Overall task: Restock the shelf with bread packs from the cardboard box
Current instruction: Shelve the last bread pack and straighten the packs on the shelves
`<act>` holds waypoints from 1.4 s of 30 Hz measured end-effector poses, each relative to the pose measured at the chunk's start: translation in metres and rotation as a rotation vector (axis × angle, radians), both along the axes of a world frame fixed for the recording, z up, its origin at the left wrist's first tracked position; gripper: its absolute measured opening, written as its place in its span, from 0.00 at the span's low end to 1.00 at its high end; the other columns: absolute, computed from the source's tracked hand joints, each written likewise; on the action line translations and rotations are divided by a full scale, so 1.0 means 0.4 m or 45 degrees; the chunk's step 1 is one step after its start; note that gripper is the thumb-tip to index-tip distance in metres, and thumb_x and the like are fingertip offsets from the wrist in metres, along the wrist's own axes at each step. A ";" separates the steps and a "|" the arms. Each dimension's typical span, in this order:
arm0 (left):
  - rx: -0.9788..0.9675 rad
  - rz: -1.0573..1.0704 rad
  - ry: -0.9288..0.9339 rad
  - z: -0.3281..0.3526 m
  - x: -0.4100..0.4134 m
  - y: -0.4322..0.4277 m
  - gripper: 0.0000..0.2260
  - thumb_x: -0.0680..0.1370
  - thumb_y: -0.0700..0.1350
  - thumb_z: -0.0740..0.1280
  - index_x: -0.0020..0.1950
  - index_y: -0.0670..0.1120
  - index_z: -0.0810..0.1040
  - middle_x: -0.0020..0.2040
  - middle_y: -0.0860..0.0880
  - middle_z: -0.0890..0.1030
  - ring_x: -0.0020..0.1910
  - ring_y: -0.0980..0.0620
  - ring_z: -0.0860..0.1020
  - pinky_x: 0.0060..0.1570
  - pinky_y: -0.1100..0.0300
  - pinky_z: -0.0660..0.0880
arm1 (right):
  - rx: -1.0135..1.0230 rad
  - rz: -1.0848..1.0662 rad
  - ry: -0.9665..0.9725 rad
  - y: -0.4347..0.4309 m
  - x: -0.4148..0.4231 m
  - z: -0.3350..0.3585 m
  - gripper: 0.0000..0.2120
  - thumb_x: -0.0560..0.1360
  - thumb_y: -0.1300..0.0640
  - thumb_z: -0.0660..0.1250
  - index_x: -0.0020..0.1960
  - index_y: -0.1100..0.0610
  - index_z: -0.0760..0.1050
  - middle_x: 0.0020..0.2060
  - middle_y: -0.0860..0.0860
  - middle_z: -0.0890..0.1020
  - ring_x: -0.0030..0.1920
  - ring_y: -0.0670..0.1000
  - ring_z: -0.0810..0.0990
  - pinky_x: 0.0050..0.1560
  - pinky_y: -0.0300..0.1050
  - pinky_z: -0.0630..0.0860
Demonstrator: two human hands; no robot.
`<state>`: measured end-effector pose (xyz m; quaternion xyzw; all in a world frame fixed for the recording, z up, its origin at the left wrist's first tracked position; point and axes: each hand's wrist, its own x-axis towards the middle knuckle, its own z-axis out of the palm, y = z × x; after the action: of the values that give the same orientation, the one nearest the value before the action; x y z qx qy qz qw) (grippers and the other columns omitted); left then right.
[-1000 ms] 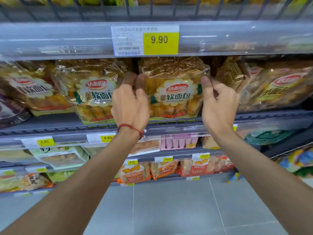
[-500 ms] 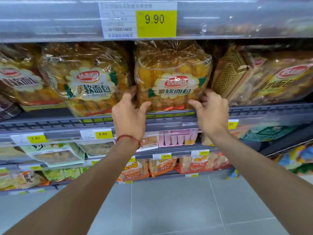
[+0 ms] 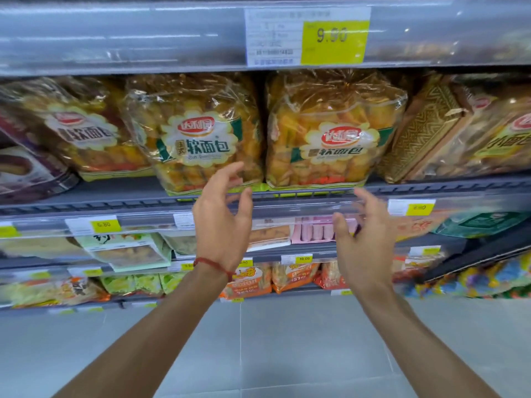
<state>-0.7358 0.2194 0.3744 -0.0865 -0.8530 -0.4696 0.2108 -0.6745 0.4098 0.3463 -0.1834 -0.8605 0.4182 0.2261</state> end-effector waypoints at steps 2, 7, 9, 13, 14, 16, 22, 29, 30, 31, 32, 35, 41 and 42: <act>-0.042 0.067 0.097 0.001 0.007 -0.053 0.14 0.78 0.37 0.68 0.63 0.45 0.77 0.58 0.49 0.78 0.58 0.50 0.78 0.58 0.50 0.76 | -0.037 0.111 0.022 -0.077 0.003 -0.007 0.19 0.80 0.60 0.67 0.70 0.57 0.74 0.64 0.53 0.80 0.66 0.54 0.78 0.68 0.58 0.74; 0.059 0.239 0.128 0.041 -0.039 -0.166 0.15 0.79 0.41 0.68 0.64 0.42 0.72 0.61 0.46 0.71 0.61 0.49 0.71 0.59 0.45 0.73 | 0.004 0.288 0.110 -0.234 -0.063 0.063 0.18 0.82 0.58 0.65 0.71 0.55 0.74 0.67 0.49 0.79 0.69 0.49 0.75 0.72 0.50 0.71; 0.088 0.285 0.124 0.066 -0.067 -0.193 0.17 0.80 0.44 0.67 0.65 0.38 0.70 0.61 0.44 0.70 0.61 0.48 0.70 0.61 0.47 0.71 | 0.082 0.283 0.152 -0.278 -0.096 0.102 0.20 0.83 0.58 0.64 0.75 0.56 0.71 0.72 0.50 0.75 0.73 0.48 0.71 0.75 0.42 0.65; 0.134 0.298 0.023 0.108 -0.124 -0.216 0.20 0.80 0.48 0.66 0.67 0.38 0.69 0.65 0.39 0.70 0.66 0.42 0.68 0.68 0.54 0.64 | 0.205 0.202 0.237 -0.326 -0.167 0.147 0.25 0.84 0.56 0.63 0.78 0.61 0.64 0.65 0.57 0.76 0.66 0.53 0.72 0.62 0.37 0.66; 0.162 0.275 0.015 0.114 -0.136 -0.220 0.21 0.80 0.48 0.66 0.70 0.40 0.69 0.66 0.40 0.71 0.66 0.45 0.68 0.68 0.57 0.64 | 0.202 0.175 0.245 -0.335 -0.180 0.156 0.26 0.83 0.57 0.64 0.78 0.61 0.63 0.60 0.57 0.77 0.61 0.53 0.73 0.56 0.37 0.65; 0.205 0.248 0.030 0.119 -0.161 -0.231 0.21 0.80 0.48 0.66 0.71 0.44 0.71 0.65 0.43 0.75 0.63 0.49 0.72 0.64 0.63 0.67 | 0.173 0.133 0.181 -0.350 -0.207 0.173 0.27 0.83 0.54 0.64 0.79 0.59 0.62 0.55 0.56 0.78 0.56 0.53 0.72 0.51 0.39 0.62; 0.338 0.272 0.090 0.113 -0.216 -0.273 0.09 0.80 0.49 0.65 0.58 0.47 0.78 0.50 0.51 0.83 0.47 0.47 0.82 0.49 0.50 0.78 | 0.084 -0.023 0.227 -0.353 -0.272 0.201 0.17 0.81 0.49 0.68 0.66 0.56 0.73 0.56 0.54 0.82 0.52 0.55 0.81 0.47 0.43 0.69; 0.293 0.270 0.092 0.117 -0.223 -0.291 0.06 0.80 0.52 0.66 0.49 0.51 0.77 0.44 0.54 0.82 0.45 0.48 0.81 0.43 0.54 0.76 | 0.080 -0.118 0.276 -0.348 -0.286 0.189 0.09 0.80 0.52 0.70 0.56 0.56 0.77 0.51 0.54 0.83 0.45 0.54 0.82 0.44 0.49 0.75; 0.286 0.279 0.096 0.118 -0.223 -0.292 0.07 0.81 0.52 0.65 0.49 0.50 0.78 0.44 0.53 0.82 0.45 0.47 0.80 0.42 0.54 0.76 | 0.074 -0.132 0.285 -0.347 -0.288 0.190 0.08 0.80 0.53 0.69 0.55 0.57 0.77 0.50 0.54 0.83 0.44 0.54 0.82 0.44 0.49 0.75; 0.282 0.285 0.097 0.116 -0.224 -0.293 0.07 0.81 0.52 0.64 0.48 0.50 0.78 0.44 0.52 0.82 0.46 0.47 0.80 0.42 0.54 0.75 | 0.065 -0.142 0.295 -0.347 -0.290 0.192 0.07 0.80 0.54 0.69 0.54 0.57 0.77 0.50 0.54 0.83 0.43 0.53 0.81 0.44 0.48 0.74; 0.285 0.288 0.092 0.116 -0.224 -0.294 0.08 0.81 0.52 0.64 0.48 0.50 0.78 0.45 0.51 0.83 0.46 0.46 0.80 0.41 0.54 0.75 | 0.050 -0.146 0.306 -0.347 -0.291 0.195 0.06 0.80 0.55 0.70 0.53 0.57 0.78 0.50 0.54 0.83 0.43 0.52 0.80 0.43 0.47 0.73; 0.300 0.298 0.061 0.116 -0.224 -0.295 0.06 0.81 0.52 0.63 0.47 0.53 0.76 0.45 0.51 0.82 0.46 0.46 0.79 0.40 0.56 0.73 | 0.019 -0.132 0.328 -0.346 -0.290 0.198 0.04 0.80 0.56 0.70 0.52 0.57 0.78 0.49 0.55 0.83 0.43 0.52 0.80 0.44 0.46 0.73; 0.229 0.282 0.077 0.119 -0.206 -0.292 0.10 0.83 0.51 0.60 0.55 0.50 0.79 0.51 0.50 0.82 0.50 0.48 0.79 0.44 0.56 0.73 | 0.047 -0.093 0.334 -0.337 -0.271 0.188 0.07 0.82 0.62 0.64 0.59 0.59 0.77 0.50 0.55 0.82 0.49 0.53 0.80 0.48 0.44 0.73; 0.220 0.279 0.067 0.115 -0.197 -0.291 0.11 0.83 0.51 0.59 0.60 0.50 0.78 0.55 0.49 0.81 0.53 0.50 0.78 0.47 0.57 0.73 | 0.063 -0.061 0.298 -0.336 -0.263 0.184 0.11 0.82 0.64 0.63 0.64 0.59 0.75 0.52 0.54 0.82 0.51 0.52 0.79 0.49 0.41 0.71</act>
<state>-0.8147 0.1028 0.4206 0.0132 -0.8078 -0.5132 0.2898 -0.7798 0.2752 0.4201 -0.1480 -0.8337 0.4098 0.3394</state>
